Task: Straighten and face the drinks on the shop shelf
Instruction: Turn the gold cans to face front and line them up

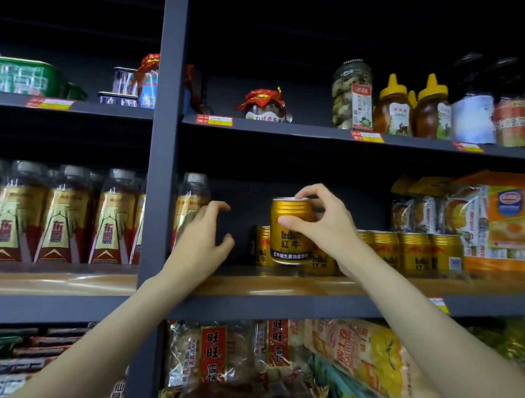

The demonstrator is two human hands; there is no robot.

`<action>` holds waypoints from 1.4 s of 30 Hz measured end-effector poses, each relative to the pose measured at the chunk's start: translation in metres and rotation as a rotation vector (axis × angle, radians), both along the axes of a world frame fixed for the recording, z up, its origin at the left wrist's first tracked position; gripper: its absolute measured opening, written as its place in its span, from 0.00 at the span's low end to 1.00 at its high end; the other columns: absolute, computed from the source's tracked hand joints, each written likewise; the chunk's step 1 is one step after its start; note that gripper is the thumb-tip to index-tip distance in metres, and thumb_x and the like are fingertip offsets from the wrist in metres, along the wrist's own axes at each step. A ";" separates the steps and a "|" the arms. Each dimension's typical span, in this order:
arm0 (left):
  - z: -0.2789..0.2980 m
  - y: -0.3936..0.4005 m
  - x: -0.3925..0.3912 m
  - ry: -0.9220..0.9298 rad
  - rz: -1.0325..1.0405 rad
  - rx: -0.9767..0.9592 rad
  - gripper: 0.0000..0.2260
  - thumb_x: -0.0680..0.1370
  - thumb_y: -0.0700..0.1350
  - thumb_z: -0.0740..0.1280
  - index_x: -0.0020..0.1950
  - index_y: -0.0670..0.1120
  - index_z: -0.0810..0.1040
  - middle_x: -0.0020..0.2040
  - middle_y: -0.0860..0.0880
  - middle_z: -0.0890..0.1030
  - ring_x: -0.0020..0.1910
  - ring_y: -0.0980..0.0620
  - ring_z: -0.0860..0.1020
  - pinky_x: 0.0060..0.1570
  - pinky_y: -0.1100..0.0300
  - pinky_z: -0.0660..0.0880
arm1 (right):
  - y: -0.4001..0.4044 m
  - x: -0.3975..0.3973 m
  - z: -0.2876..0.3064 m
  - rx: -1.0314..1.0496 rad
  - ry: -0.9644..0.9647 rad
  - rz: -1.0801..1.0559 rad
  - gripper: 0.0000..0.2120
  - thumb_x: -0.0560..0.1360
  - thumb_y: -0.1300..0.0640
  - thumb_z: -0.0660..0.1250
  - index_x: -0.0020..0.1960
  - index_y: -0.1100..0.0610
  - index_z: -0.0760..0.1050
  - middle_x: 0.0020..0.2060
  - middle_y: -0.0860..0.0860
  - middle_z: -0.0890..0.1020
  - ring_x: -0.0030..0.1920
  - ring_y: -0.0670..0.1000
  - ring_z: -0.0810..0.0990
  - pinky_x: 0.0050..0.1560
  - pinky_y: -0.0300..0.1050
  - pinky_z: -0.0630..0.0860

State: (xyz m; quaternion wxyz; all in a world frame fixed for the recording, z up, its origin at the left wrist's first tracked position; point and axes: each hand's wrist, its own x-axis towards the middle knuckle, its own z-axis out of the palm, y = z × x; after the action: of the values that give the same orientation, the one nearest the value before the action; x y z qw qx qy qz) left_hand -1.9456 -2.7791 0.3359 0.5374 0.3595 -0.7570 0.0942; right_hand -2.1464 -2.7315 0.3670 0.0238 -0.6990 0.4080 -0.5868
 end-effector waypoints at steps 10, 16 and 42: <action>-0.006 -0.012 0.002 -0.126 0.178 0.119 0.26 0.75 0.49 0.66 0.70 0.51 0.60 0.69 0.49 0.66 0.69 0.48 0.63 0.65 0.53 0.65 | -0.071 0.056 -0.003 0.207 0.315 -0.270 0.23 0.66 0.43 0.75 0.53 0.52 0.70 0.51 0.49 0.72 0.50 0.48 0.69 0.45 0.42 0.70; -0.002 -0.016 0.002 -0.137 0.157 0.110 0.28 0.75 0.47 0.67 0.72 0.52 0.59 0.70 0.50 0.66 0.69 0.50 0.64 0.64 0.57 0.64 | -0.065 0.034 0.020 0.166 0.547 -0.260 0.18 0.71 0.49 0.72 0.58 0.53 0.76 0.61 0.52 0.75 0.62 0.52 0.72 0.58 0.47 0.71; 0.047 -0.088 -0.047 -0.538 0.584 0.155 0.16 0.77 0.48 0.65 0.64 0.45 0.75 0.61 0.45 0.76 0.62 0.46 0.72 0.60 0.54 0.69 | -0.101 -0.006 0.042 0.402 0.661 -0.190 0.22 0.70 0.48 0.73 0.60 0.52 0.73 0.61 0.51 0.72 0.56 0.50 0.71 0.52 0.44 0.72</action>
State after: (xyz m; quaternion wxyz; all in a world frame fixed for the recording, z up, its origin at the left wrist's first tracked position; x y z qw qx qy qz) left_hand -1.9926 -2.8667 0.3827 0.2419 0.5614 -0.7416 0.2764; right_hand -2.1523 -2.8321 0.4094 -0.0271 -0.7907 0.5633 -0.2382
